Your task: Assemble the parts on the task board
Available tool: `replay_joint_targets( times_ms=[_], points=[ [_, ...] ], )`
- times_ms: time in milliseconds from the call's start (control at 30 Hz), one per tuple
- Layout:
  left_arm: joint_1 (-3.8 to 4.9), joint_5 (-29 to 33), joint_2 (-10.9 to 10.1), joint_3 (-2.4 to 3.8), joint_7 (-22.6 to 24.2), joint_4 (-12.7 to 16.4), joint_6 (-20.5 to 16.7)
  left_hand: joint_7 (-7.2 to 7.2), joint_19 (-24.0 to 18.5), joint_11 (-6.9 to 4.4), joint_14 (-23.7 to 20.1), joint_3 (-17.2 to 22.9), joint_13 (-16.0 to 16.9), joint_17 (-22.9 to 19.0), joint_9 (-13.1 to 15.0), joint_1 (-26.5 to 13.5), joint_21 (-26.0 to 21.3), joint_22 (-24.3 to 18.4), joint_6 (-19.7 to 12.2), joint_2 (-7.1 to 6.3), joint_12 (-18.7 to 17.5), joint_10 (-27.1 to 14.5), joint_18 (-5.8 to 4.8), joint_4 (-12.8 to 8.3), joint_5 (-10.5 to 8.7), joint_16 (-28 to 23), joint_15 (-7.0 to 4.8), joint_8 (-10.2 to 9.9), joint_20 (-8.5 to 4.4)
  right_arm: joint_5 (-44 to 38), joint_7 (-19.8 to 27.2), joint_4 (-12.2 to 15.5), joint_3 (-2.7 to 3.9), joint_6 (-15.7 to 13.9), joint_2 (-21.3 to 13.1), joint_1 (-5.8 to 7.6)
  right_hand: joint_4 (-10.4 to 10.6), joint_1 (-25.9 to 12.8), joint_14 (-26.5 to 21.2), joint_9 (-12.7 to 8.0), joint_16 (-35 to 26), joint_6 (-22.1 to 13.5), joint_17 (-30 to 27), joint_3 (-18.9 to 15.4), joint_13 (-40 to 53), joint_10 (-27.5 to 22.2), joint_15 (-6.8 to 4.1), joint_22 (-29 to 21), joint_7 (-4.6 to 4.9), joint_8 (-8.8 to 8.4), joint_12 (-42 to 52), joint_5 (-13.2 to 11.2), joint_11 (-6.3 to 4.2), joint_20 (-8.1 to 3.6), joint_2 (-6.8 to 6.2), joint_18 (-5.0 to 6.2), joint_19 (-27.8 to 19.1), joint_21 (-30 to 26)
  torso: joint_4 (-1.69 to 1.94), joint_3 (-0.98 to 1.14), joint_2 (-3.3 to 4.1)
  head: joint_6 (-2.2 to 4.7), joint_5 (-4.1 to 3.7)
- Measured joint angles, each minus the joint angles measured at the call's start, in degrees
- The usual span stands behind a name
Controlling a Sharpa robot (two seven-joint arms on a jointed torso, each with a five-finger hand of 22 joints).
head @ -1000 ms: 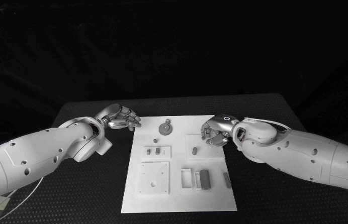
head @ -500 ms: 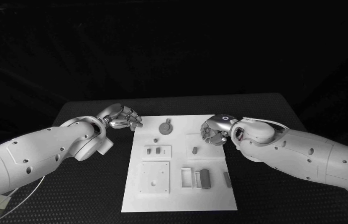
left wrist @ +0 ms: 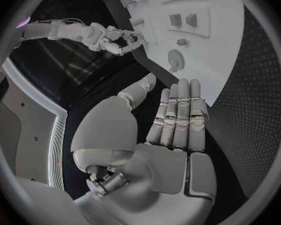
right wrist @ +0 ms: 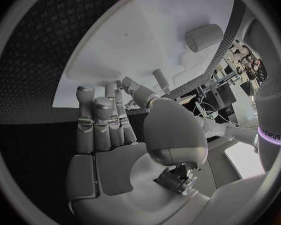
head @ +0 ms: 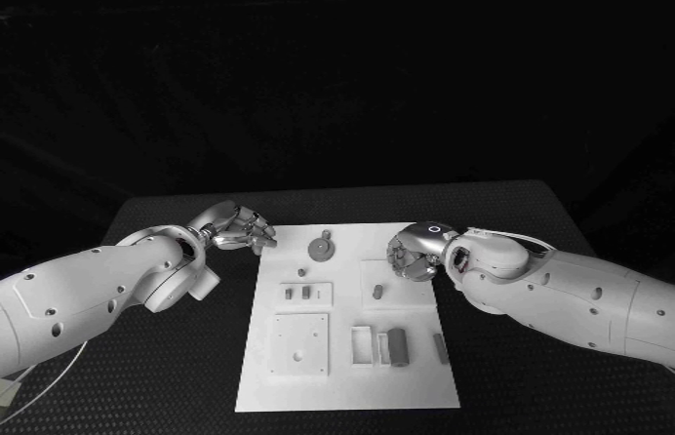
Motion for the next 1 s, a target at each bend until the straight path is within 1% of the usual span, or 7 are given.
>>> replay_joint_targets(
  times_ms=[67,133,167,400,533,767,1000],
  points=[
    [0.0,0.0,0.0,0.0,0.0,0.0,0.1,0.0,0.0,0.01,0.0,0.0,0.0,0.0,0.0,-0.2,0.0,0.0,0.0,0.22,0.0,0.0,0.0,0.0,0.0,0.0,0.0,0.0,0.0,0.0,0.0,0.0,-0.01,0.0,0.2,-0.04,0.0,0.0,0.0,0.0,0.0,0.1,0.0,0.0,0.0,0.1,0.0,0.0,-0.03,0.0,0.0,0.0,0.1,0.0,0.0,0.0,0.0,0.0,0.01,-0.01,-0.01,-0.04,-0.04],
    [0.0,0.0,0.0,0.0,-0.1,0.0,0.1,0.0,0.0,0.2,0.0,0.0,-0.1,0.0,0.0,-0.2,0.0,-0.1,0.0,0.22,0.0,-0.2,-0.07,0.0,0.0,-0.2,0.0,0.0,0.0,0.0,0.0,0.0,-0.01,-0.1,0.3,-0.08,-0.2,0.0,0.3,0.0,0.0,0.2,0.0,-0.2,0.0,0.5,-0.16,0.0,0.03,0.0,0.0,0.0,-0.14,0.08,0.0,-0.01,0.1,0.0,0.01,0.0,-0.01,-0.05,-0.05],
    [0.0,0.0,0.0,0.0,-0.1,0.0,0.1,0.0,0.0,0.2,0.0,0.0,-0.1,0.1,0.0,-0.2,0.0,-0.1,0.0,0.22,0.0,-0.2,-0.33,0.0,0.0,-0.2,0.0,0.0,0.0,0.0,0.0,-0.1,-0.01,-0.1,0.3,-0.1,-0.2,0.0,0.4,-0.1,0.0,0.2,0.0,-0.2,0.0,0.9,-0.21,0.0,0.04,0.0,0.0,0.0,-0.31,0.08,0.0,-0.01,0.1,-0.1,0.01,0.0,-0.01,-0.05,-0.07],
    [0.0,0.0,0.0,0.0,-0.2,-0.1,0.4,0.0,0.0,0.21,0.0,-0.2,-0.1,0.3,0.0,-0.2,0.0,-0.2,0.0,0.22,0.0,-0.2,-0.34,0.2,0.0,-0.4,0.0,0.0,0.0,0.0,0.0,-0.2,0.0,-0.2,0.4,-0.15,-0.2,0.0,0.2,-0.1,0.0,0.4,-0.1,-0.2,0.3,1.2,-0.41,0.0,0.02,0.0,0.0,0.0,-0.22,0.08,-0.01,-0.22,0.1,-0.2,0.02,-0.04,-0.01,-0.04,-0.29],
    [0.0,0.0,0.0,0.0,-0.2,-0.2,0.5,0.01,0.0,0.2,0.0,-0.2,-0.2,0.3,0.0,-0.2,0.0,-0.2,0.0,0.22,0.0,-0.2,-0.35,0.2,0.0,-0.4,0.0,0.0,0.0,0.0,0.0,-0.3,0.0,-0.3,0.5,-0.15,-0.2,0.0,0.2,-0.1,0.0,0.4,-0.1,-0.2,0.3,1.5,-0.42,0.0,0.02,0.0,0.2,0.0,-0.52,0.1,0.03,-0.23,0.1,-0.2,0.02,-0.04,-0.01,-0.01,-0.29],
    [0.0,0.0,0.0,0.0,-0.2,-0.2,0.6,0.01,0.0,0.2,0.0,-0.2,-0.2,0.4,0.0,-0.2,0.0,-0.3,0.0,0.22,0.0,-0.2,-0.36,0.2,0.0,-0.4,0.0,0.0,0.0,-0.1,0.0,-0.8,-0.01,-0.5,0.9,-0.15,-0.2,1.2,0.6,-0.1,0.0,1.0,0.0,-0.2,0.3,2.4,-0.82,0.0,-0.13,0.46,0.2,0.0,-0.73,-0.11,1.23,-0.28,0.5,-0.4,0.02,-0.04,-0.02,-0.12,-0.2],
    [0.0,0.0,0.1,0.0,-0.3,-0.2,0.7,0.02,0.2,0.2,0.0,-0.2,-0.2,0.5,0.0,-0.2,0.0,-0.3,0.0,0.22,0.0,-0.2,-0.4,0.2,0.0,-0.4,0.0,0.0,-0.21,-1.1,-0.1,-1.6,0.02,-1.1,1.5,-0.28,-0.2,2.1,1.1,0.2,0.0,2.5,0.0,-0.2,0.7,4.2,-1.33,0.0,-0.84,1.33,0.3,0.0,-1.55,-0.32,2.04,-0.28,0.9,-0.4,0.01,-0.01,-0.02,-0.25,-0.14]
  ],
)
